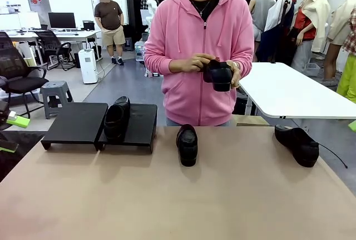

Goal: Organize the shoes by placing them on the stand.
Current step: Pick up one Shoe and place it in the middle of the table.

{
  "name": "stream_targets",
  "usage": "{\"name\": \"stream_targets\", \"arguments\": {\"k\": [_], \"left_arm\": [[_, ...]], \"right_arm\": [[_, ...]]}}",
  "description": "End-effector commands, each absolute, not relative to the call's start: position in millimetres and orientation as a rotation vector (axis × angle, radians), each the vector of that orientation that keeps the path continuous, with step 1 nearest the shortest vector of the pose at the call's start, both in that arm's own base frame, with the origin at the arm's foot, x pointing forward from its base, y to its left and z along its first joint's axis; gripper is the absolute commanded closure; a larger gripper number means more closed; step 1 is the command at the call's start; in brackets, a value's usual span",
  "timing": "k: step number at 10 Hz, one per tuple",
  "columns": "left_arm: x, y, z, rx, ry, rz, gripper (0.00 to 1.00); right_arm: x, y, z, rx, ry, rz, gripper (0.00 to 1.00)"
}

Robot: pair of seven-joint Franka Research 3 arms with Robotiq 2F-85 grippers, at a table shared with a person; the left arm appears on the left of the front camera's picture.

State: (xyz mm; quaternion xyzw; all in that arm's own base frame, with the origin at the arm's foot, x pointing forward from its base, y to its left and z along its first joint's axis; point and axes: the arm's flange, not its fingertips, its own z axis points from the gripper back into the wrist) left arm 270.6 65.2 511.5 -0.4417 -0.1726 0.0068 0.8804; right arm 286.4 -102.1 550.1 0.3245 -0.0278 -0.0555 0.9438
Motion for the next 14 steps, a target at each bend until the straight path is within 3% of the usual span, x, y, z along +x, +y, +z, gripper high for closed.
{"name": "stream_targets", "arguments": {"k": [1, 3, 4, 8, 9, 10, 12, 14], "left_arm": [[272, 65, 512, -0.938, -0.365, 0.009, 0.0], [272, 65, 512, -0.938, -0.365, 0.009, 0.0], [272, 65, 512, -0.938, -0.365, 0.009, 0.0], [272, 65, 512, -0.938, -0.365, 0.009, 0.0], [272, 65, 512, -0.938, -0.365, 0.009, 0.0], [272, 65, 512, -0.938, -0.365, 0.009, 0.0], [272, 65, 512, -0.938, -0.365, 0.009, 0.0], [272, 65, 512, -0.938, -0.365, 0.009, 0.0]], "right_arm": [[395, -83, 559, 0.384, -0.033, -0.117, 0.0], [481, -87, 542, 0.26, -0.007, -0.103, 0.0], [503, -82, 535, 0.292, 0.014, -0.046, 0.0], [516, -69, 511, 0.279, -0.014, -0.037, 0.0], [530, -72, 513, 0.278, 0.003, -0.032, 0.0], [569, -74, 501, 0.278, 0.001, 0.131, 0.0], [625, -90, 462, 0.326, -0.052, 0.053, 0.0], [642, -98, 430, 0.272, -0.089, -0.008, 0.0]]}}
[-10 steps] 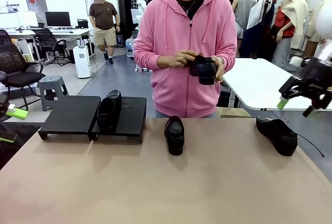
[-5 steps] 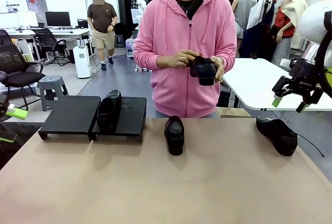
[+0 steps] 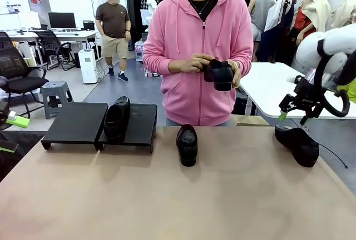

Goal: Organize the shoes by placing them on the stand.
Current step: Pick up one Shoe and place it in the middle of the table.

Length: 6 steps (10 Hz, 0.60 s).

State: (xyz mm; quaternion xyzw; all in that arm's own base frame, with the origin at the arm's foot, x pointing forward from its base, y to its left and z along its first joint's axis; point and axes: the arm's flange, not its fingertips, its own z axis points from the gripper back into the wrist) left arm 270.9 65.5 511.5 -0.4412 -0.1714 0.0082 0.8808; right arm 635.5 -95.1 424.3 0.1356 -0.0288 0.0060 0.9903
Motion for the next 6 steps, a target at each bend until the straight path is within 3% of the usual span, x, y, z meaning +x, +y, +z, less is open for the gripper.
{"name": "stream_targets", "arguments": {"k": [1, 6], "left_arm": [[272, 65, 512, -0.938, -0.365, 0.009, 0.0], [272, 65, 512, -0.938, -0.365, 0.009, 0.0]], "right_arm": [[646, -100, 420, 0.261, -0.066, -0.02, 0.0], [669, -110, 371, 0.236, 0.069, -0.102, 0.0]]}}
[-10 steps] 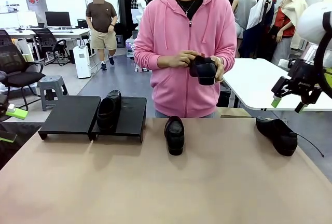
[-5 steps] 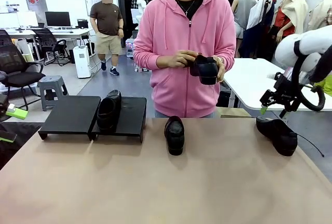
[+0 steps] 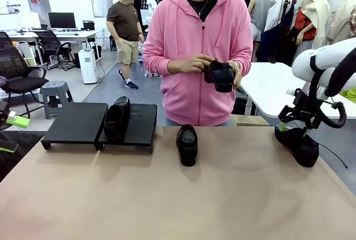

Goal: Organize the shoes by placing them on the stand.
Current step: Pick up one Shoe and place it in the middle of the table.

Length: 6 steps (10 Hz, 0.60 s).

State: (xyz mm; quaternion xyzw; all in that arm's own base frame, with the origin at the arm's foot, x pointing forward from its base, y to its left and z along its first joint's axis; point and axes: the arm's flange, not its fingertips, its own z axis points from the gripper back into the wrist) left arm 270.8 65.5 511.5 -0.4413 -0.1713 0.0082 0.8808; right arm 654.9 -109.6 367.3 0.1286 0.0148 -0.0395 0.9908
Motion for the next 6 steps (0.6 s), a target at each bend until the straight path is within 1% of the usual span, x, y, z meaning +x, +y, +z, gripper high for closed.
{"name": "stream_targets", "arguments": {"k": [1, 3, 4, 5, 6], "left_arm": [[271.6, 64.5, 512.4, -0.938, -0.365, 0.009, 0.0], [271.6, 64.5, 512.4, -0.938, -0.365, 0.009, 0.0], [271.6, 64.5, 512.4, -0.938, -0.365, 0.009, 0.0], [271.6, 64.5, 512.4, -0.938, -0.365, 0.009, 0.0], [271.6, 64.5, 512.4, -0.938, -0.365, 0.009, 0.0]], "right_arm": [[668.5, -109.1, 366.6, 0.24, 0.085, -0.101, 0.0], [668.5, -106.5, 363.0, 0.213, 0.116, -0.111, 0.0], [666.6, -105.3, 361.8, 0.174, 0.132, -0.101, 0.58], [665.4, -104.2, 361.2, 0.188, 0.135, -0.076, 1.0], [665.1, -104.2, 361.5, 0.183, 0.133, -0.074, 1.0]]}}
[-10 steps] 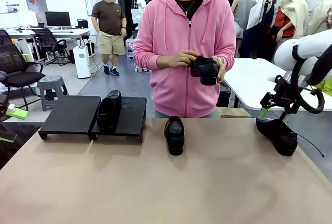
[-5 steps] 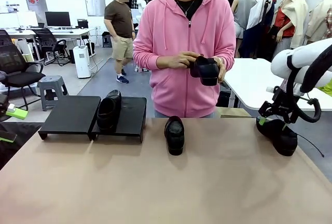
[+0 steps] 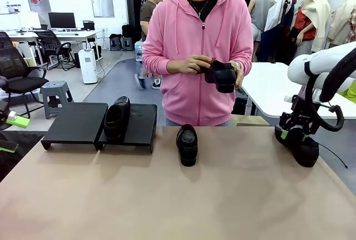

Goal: Organize the shoes by placing them on the stand.
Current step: Pick up one Shoe and place it in the middle of the table.

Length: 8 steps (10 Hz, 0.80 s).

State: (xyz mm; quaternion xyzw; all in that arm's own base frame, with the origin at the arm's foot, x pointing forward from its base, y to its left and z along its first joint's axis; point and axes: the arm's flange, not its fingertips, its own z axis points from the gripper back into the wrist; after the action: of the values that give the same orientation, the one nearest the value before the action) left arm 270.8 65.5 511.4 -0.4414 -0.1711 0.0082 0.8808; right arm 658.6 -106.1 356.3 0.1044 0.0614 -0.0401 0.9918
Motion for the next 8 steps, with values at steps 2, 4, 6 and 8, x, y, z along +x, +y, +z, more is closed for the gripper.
{"name": "stream_targets", "arguments": {"k": [2, 4, 6, 8], "left_arm": [[271.6, 64.5, 512.4, -0.938, -0.365, 0.009, 0.0], [271.6, 64.5, 512.4, -0.938, -0.365, 0.009, 0.0], [271.6, 64.5, 512.4, -0.938, -0.365, 0.009, 0.0], [271.6, 64.5, 512.4, -0.938, -0.365, 0.009, 0.0]], "right_arm": [[666.0, -104.3, 361.4, 0.14, 0.117, -0.116, 1.0], [665.9, -103.8, 361.7, 0.131, 0.107, -0.124, 1.0], [668.0, -106.2, 358.2, 0.102, 0.106, -0.159, 1.0], [666.7, -107.6, 361.2, 0.09, 0.098, -0.169, 1.0]]}}
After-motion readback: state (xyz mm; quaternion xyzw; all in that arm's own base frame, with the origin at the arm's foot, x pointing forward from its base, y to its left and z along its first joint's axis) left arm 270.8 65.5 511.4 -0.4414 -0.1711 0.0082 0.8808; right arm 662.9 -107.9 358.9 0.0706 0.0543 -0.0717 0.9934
